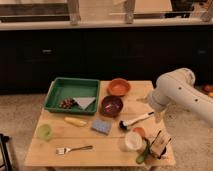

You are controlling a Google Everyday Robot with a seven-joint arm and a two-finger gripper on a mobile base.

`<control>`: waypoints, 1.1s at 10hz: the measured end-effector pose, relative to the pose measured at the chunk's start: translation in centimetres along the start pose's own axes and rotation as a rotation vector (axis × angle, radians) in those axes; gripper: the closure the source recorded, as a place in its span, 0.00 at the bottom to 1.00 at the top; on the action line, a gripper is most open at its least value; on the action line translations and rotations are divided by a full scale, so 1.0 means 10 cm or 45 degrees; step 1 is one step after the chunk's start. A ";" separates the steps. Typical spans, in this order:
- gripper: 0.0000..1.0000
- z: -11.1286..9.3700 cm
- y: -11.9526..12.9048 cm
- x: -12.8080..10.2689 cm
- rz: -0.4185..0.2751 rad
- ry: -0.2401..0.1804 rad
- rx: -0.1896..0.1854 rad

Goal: Wipe red bowl with brush

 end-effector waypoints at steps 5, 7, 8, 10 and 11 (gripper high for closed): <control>0.20 0.58 -0.06 -0.06 -0.071 -0.039 -0.067; 0.20 0.79 -0.06 -0.03 -0.055 -0.013 -0.094; 0.20 0.87 -0.09 -0.03 -0.051 -0.006 -0.108; 0.20 1.03 -0.10 0.00 -0.022 0.015 -0.147; 0.20 1.10 -0.08 0.03 -0.009 0.027 -0.173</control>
